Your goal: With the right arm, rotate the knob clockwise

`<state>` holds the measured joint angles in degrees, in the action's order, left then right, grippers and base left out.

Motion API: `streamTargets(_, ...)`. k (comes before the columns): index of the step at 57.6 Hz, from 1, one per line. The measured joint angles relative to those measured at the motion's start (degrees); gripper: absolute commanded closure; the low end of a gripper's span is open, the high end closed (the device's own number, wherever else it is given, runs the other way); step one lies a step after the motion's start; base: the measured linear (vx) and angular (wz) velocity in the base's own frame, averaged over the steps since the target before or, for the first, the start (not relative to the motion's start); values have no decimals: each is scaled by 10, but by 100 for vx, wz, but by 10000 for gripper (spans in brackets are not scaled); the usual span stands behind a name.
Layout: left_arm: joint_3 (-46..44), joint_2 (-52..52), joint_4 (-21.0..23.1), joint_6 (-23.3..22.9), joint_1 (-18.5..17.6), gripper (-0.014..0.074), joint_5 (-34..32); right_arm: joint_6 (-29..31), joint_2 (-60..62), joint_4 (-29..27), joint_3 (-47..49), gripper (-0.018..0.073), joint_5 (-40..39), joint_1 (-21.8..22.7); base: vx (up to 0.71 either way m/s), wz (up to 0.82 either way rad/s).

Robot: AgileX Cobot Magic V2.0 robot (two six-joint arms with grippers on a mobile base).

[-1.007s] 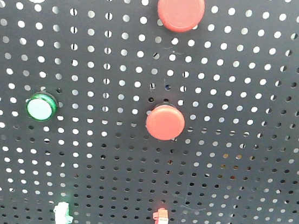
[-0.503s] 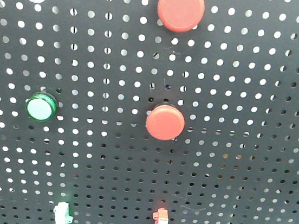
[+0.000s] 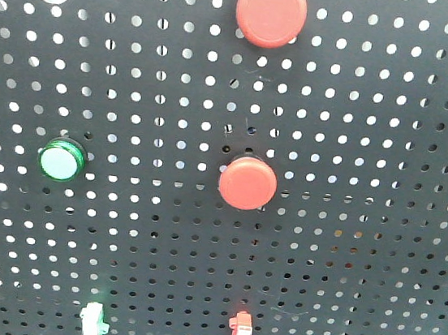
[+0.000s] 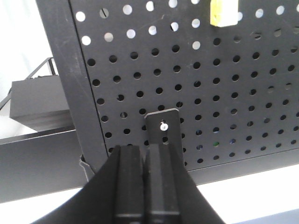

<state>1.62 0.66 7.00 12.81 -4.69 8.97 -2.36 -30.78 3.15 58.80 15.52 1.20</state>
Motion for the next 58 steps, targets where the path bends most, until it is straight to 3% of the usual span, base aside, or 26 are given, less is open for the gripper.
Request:
streamTargets(12,0,0,0,0,0,603,0,106,-25,-31,3,564,-5,0,0,0)
streamTargets(25,0,0,0,0,0,603,0,237,-52,-118,35,564,15,0,0,0)
streamTargets(37,0,0,0,0,0,603,0,322,-68,-188,55,564,39,0,0,0)
streamTargets(49,0,0,0,0,0,603,0,514,-114,-271,113,552,106,0,0,0)
streamTargets(58,0,0,0,0,0,603,0,604,-140,-352,156,491,113,0,0,0)
